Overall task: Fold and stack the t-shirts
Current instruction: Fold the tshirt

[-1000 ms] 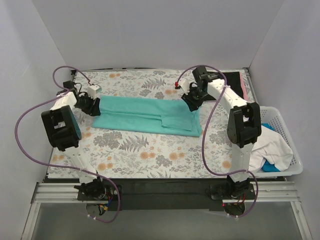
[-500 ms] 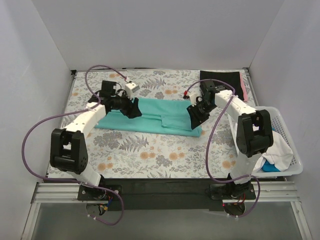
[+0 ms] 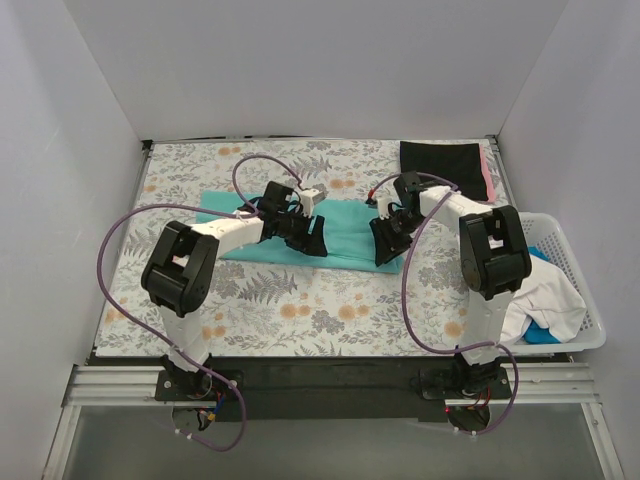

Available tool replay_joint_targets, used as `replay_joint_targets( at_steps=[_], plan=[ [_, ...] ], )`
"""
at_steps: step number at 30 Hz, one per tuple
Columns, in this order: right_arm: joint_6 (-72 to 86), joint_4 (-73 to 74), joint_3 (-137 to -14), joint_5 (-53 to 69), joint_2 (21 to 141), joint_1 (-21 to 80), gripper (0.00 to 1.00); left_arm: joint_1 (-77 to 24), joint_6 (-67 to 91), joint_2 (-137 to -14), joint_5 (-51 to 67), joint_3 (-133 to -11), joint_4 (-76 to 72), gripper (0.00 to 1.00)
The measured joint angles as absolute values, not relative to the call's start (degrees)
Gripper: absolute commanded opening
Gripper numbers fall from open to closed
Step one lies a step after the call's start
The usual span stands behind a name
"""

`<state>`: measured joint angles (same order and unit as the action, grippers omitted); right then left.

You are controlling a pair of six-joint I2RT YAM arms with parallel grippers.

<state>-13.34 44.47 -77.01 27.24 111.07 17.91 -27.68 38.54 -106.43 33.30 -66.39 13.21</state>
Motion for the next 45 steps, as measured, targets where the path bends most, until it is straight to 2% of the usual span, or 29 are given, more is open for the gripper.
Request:
replay_joint_targets(
  at_steps=[7,8,12,22,27,29,35,38,45],
  plan=[
    [-11.2,42.4,-76.0,27.4,112.7,17.2,0.43,-27.3,46.7,-108.6,33.5,-66.4,10.8,0.57],
    [-10.9,42.2,-75.9,27.6,112.7,17.0,0.50,-27.3,47.4,-108.6,33.6,-66.4,10.4,0.57],
    [-10.0,42.0,-75.9,28.8,112.7,16.7,0.50,-27.3,50.2,-108.7,34.7,-66.4,9.4,0.58],
    [-9.6,40.8,-75.9,31.6,112.9,16.5,0.33,-27.2,53.9,-113.1,38.4,-67.7,8.1,0.50],
    [-9.8,40.0,-76.0,32.4,112.9,16.5,0.10,-27.3,54.6,-113.1,40.1,-68.2,7.7,0.41],
    [-9.9,40.0,-76.1,32.8,112.9,16.5,0.01,-27.3,55.0,-113.1,40.8,-68.7,7.6,0.34],
    [-10.1,40.0,-78.0,33.0,112.9,16.3,0.01,-27.3,54.9,-113.2,41.7,-70.8,7.4,0.18],
    [-10.5,39.9,-79.9,32.9,112.9,16.1,0.01,-27.3,54.9,-113.3,41.8,-72.2,7.2,0.13],
    [-10.7,39.0,-86.3,32.4,113.8,15.4,0.01,-27.0,55.2,-115.5,41.2,-74.4,5.3,0.12]
  ],
)
